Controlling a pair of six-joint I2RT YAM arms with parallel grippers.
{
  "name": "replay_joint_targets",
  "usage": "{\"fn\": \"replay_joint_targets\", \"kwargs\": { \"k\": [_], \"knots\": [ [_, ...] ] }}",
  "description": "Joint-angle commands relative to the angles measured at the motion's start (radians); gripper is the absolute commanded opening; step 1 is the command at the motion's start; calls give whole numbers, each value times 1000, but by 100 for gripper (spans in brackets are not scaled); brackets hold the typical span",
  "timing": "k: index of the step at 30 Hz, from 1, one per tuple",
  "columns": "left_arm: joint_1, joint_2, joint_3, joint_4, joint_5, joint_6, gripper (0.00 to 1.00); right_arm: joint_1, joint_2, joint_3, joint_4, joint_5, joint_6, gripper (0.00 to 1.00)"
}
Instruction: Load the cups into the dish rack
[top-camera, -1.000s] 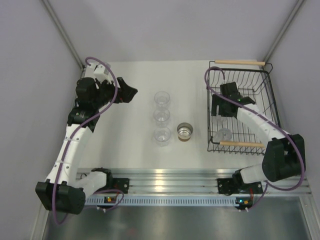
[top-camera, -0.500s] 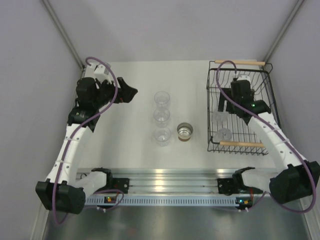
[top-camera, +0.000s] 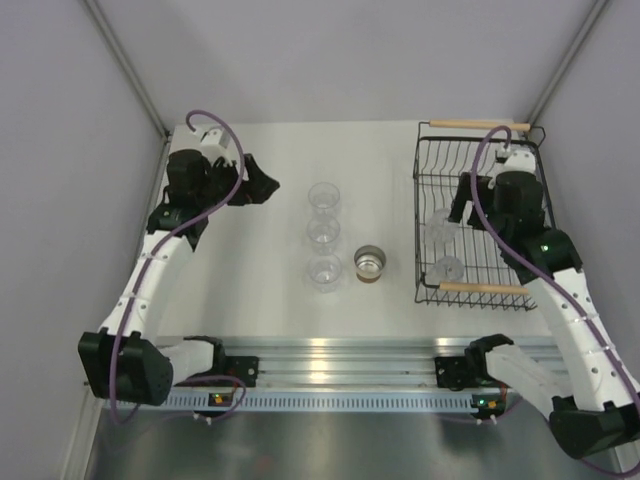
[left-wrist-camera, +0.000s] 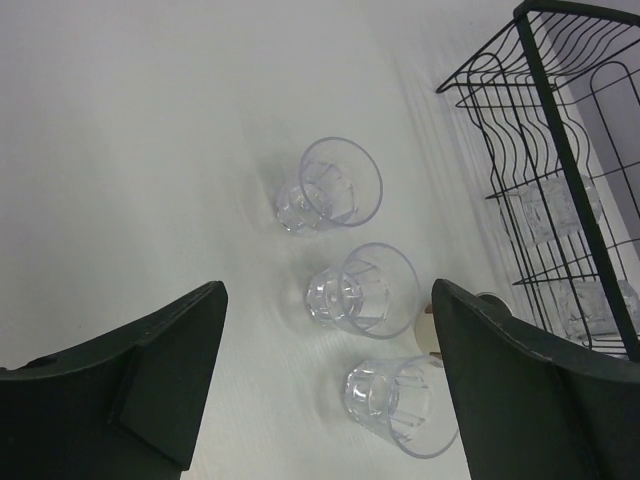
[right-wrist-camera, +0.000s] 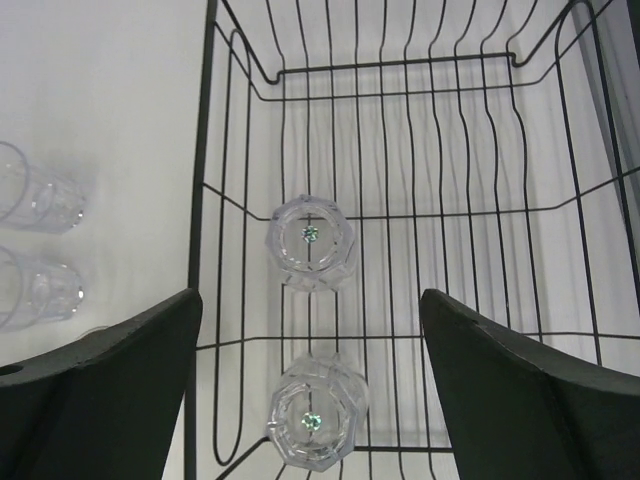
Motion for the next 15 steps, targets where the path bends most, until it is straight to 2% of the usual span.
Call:
{"fn": "replay_joint_targets", "kwargs": {
  "k": [1,5,15],
  "knots": [
    [1,50,14,44,-2,-10,88,7,-77,43,45,-74,15,91],
    [-22,109,35,48,-84,-11,85,1,-126,46,57,-91,14,94],
    [-227,319,232,16,-345,36,83,-22,-186,23,54,-85,-6,97]
  ]
}}
